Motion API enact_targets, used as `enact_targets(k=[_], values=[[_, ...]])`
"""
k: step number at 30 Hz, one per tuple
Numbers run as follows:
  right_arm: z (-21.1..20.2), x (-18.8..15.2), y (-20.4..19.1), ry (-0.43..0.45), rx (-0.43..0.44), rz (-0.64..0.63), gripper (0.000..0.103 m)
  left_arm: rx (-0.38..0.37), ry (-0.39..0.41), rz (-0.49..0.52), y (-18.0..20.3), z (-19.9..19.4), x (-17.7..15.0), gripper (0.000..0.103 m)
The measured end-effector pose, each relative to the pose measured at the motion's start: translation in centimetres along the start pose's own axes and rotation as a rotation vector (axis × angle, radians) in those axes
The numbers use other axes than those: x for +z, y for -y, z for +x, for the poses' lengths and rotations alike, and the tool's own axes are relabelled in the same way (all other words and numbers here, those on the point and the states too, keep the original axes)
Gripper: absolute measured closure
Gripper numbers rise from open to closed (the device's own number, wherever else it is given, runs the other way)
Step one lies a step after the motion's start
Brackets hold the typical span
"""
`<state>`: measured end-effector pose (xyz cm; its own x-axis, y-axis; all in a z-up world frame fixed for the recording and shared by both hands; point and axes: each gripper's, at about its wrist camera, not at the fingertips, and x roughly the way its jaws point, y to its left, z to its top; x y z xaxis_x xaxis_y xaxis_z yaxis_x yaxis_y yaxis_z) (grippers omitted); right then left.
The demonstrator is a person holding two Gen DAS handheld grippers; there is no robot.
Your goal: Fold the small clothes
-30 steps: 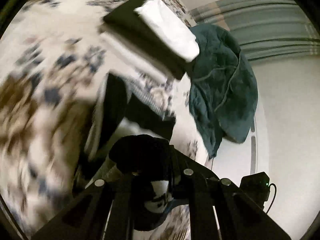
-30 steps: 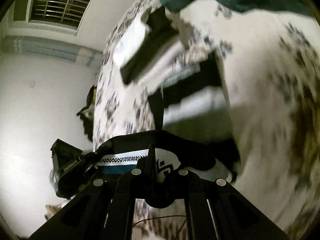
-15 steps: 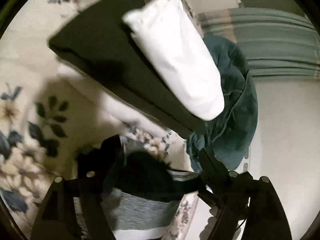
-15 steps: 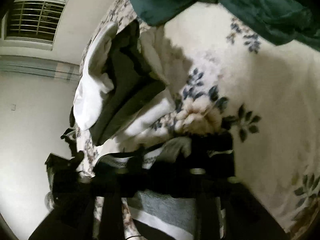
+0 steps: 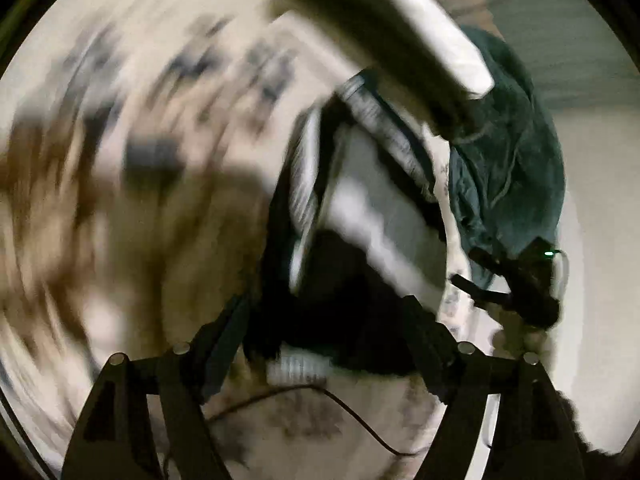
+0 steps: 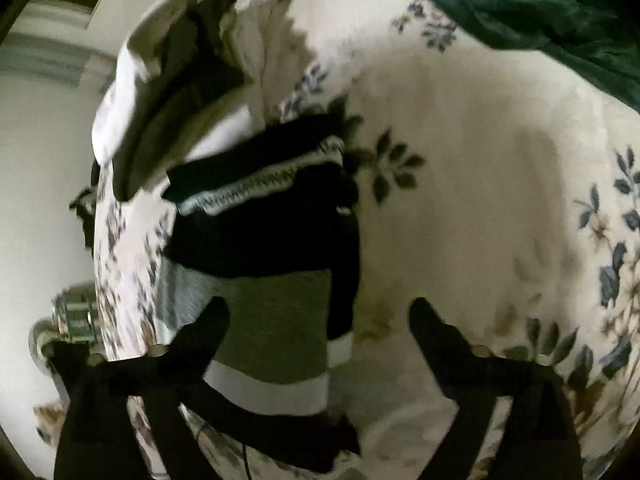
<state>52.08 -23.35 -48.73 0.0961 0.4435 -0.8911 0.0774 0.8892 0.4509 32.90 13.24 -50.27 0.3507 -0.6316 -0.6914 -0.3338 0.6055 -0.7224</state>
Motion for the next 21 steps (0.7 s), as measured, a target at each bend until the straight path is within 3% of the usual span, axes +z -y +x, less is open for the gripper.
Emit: enact_targets(k=[3, 5, 10, 13, 15, 16, 17, 19, 21], values=[[1.9, 1.2, 1.3, -0.065, 0.042, 0.012, 0.005, -0.104, -0.004, -0.151, -1.7, 2.2, -2.7, 0.025], [4.0, 2.5, 1.8, -0.115, 0.122, 0.027, 0.005, -0.16, 0.02, -0.202, -1.9, 4.4, -2.9, 0.02], [9.7, 4.9, 1.4, -0.258, 0.267, 0.012, 0.005, -0.149, 0.077, -0.304, -2.1, 8.4, -1.3, 0.019], [12.2, 4.8, 0.7, -0.324, 0.281, -0.016, 0.004, -0.146, 0.117, -0.314, -1.7, 8.1, -1.8, 0.019], [12.8, 4.5, 0.7, -0.319, 0.287, -0.027, 0.004, -0.151, 0.154, -0.341, -1.7, 7.7, -2.0, 0.023], [12.7, 4.3, 0.9, -0.303, 0.293, -0.016, 0.007, -0.147, 0.176, -0.344, -1.7, 7.6, -1.9, 0.037], [12.5, 4.0, 1.1, -0.281, 0.302, -0.008, 0.027, -0.139, 0.194, -0.327, -1.5, 7.4, -1.6, 0.05], [12.1, 3.1, 1.7, -0.25, 0.303, 0.015, 0.055, -0.109, 0.202, -0.253, -0.5, 6.9, -0.4, 0.056], [11.0, 1.9, 2.1, -0.201, 0.3, 0.056, 0.064, -0.127, 0.179, -0.229, -0.1, 6.4, 1.2, 0.058]])
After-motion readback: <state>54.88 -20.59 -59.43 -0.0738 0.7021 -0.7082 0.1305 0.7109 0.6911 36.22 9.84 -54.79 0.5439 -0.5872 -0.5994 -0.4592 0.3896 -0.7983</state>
